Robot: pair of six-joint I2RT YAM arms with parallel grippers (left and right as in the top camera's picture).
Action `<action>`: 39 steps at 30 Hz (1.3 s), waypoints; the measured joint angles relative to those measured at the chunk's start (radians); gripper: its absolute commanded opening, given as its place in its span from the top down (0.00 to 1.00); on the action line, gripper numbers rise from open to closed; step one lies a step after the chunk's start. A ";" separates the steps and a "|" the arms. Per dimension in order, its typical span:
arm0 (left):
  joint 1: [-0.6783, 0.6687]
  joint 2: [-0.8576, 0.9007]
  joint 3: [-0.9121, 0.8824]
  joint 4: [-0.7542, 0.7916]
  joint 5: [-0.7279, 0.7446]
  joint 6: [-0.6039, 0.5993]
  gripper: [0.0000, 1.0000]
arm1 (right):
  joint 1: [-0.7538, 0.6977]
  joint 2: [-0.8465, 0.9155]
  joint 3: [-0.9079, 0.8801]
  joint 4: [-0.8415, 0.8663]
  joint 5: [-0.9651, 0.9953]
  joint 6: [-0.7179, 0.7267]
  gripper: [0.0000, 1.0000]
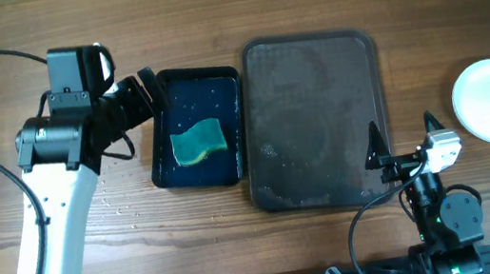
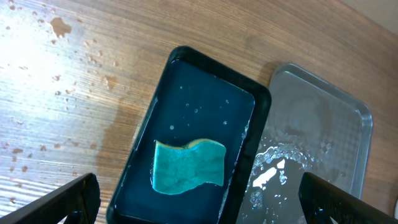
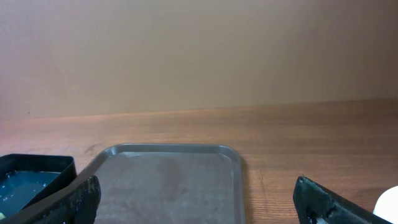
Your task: Clean dirty plates on tray and stack at the side
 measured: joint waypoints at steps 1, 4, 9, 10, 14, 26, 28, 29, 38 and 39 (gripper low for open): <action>-0.006 -0.018 -0.022 0.003 -0.002 0.000 0.00 | 0.000 0.000 0.000 0.000 0.000 0.000 0.00; -0.035 -0.116 -0.112 0.014 -0.037 0.002 0.00 | 0.000 0.000 0.000 0.000 0.000 0.000 0.00; -0.039 -0.407 -0.334 0.333 -0.055 0.081 0.00 | 0.000 0.000 0.000 0.000 0.000 0.000 0.00; -0.039 -0.473 -0.390 0.419 -0.044 0.113 0.00 | 0.000 0.000 0.000 0.000 0.000 0.000 0.00; -0.037 -0.729 -0.637 0.730 -0.011 0.204 0.00 | 0.000 0.000 0.000 0.000 0.000 0.000 0.00; 0.074 -1.315 -1.115 0.918 0.100 0.248 0.00 | 0.000 0.002 0.000 0.000 0.000 0.000 0.00; 0.075 -1.315 -1.164 0.935 0.106 0.248 0.00 | 0.000 0.002 0.000 0.000 0.000 0.000 0.00; 0.075 -1.316 -1.194 0.949 0.109 0.248 0.00 | 0.000 0.002 0.000 0.000 0.000 0.000 0.00; 0.075 -1.320 -1.294 0.880 0.113 0.247 0.00 | 0.000 0.002 0.000 0.000 0.000 0.000 0.00; 0.075 -1.320 -1.294 0.880 0.113 0.247 0.00 | 0.000 0.002 0.000 0.000 0.000 0.000 0.00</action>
